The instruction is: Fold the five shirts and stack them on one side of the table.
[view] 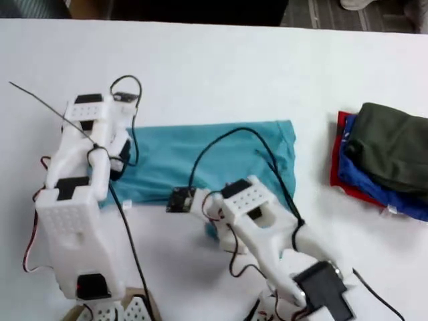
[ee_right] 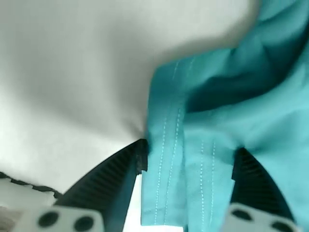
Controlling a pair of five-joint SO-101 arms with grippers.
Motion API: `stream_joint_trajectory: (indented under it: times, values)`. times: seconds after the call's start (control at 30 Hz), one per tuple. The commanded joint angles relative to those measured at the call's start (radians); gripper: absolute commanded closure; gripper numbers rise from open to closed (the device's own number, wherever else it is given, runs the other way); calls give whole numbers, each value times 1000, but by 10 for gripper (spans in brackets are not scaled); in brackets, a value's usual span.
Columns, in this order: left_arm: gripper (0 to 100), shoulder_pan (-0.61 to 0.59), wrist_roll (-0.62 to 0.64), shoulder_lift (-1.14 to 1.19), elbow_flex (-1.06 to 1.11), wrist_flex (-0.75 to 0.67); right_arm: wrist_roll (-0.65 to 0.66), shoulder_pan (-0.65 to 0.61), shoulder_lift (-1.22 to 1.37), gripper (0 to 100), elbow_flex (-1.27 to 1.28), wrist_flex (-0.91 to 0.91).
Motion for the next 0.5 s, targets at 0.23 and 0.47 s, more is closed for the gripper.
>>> stream_joint_trajectory:
  times: [0.23, 0.47]
  values:
    - [973, 15, -2, 25, -16, -41, 6, 2, 110, 983, -63, 19]
    - [973, 15, -2, 26, -16, -41, 14, 2, 33, 978, -120, 110]
